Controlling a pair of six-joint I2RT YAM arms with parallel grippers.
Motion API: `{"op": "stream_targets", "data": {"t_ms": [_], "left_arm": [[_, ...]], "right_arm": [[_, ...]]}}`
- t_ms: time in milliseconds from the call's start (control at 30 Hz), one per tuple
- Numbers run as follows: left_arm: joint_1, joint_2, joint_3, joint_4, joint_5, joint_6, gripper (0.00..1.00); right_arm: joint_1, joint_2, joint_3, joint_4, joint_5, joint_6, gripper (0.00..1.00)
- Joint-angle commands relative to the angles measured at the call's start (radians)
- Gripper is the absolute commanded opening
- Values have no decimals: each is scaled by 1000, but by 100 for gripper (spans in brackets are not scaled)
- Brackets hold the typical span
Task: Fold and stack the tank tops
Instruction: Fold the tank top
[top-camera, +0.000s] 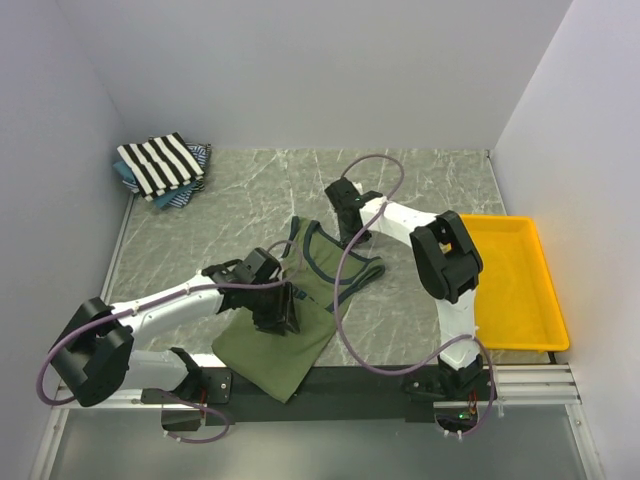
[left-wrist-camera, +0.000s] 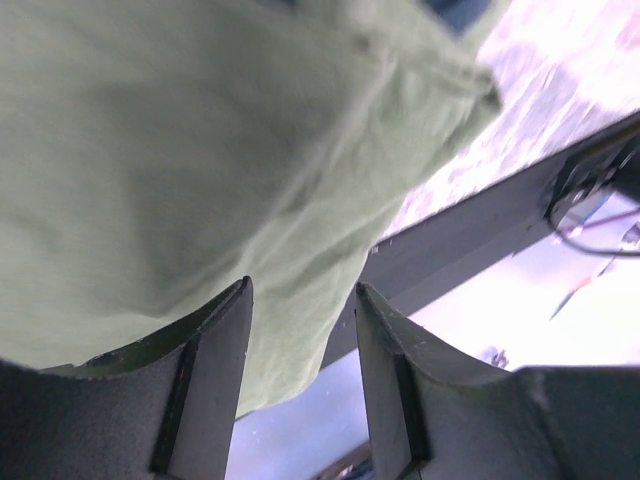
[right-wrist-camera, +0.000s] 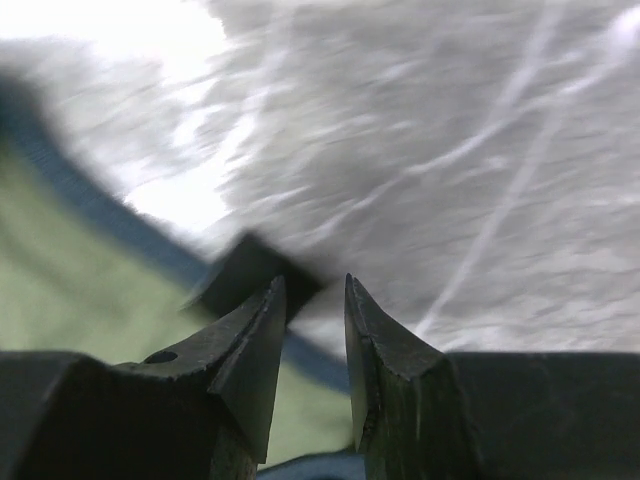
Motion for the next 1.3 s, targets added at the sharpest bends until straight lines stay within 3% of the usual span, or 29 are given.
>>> {"op": "stream_targets", "data": {"t_ms": [0, 233, 433, 567, 833, 1267], "left_arm": [[51, -22, 60, -31, -17, 55, 52], [63, 5, 88, -21, 0, 72, 51], [65, -8, 79, -20, -17, 66, 52], [66, -11, 69, -18, -26, 54, 52], [77, -26, 74, -35, -49, 46, 52], [125, -71, 75, -55, -52, 54, 52]], "right_arm": [[-52, 9, 1, -25, 54, 14, 38], [-115, 29, 24, -44, 80, 22, 37], [-107, -141, -80, 57, -20, 5, 38], [-34, -209, -112, 80, -95, -18, 38], [83, -54, -24, 4, -90, 13, 33], [9, 112, 93, -130, 52, 14, 30]]}}
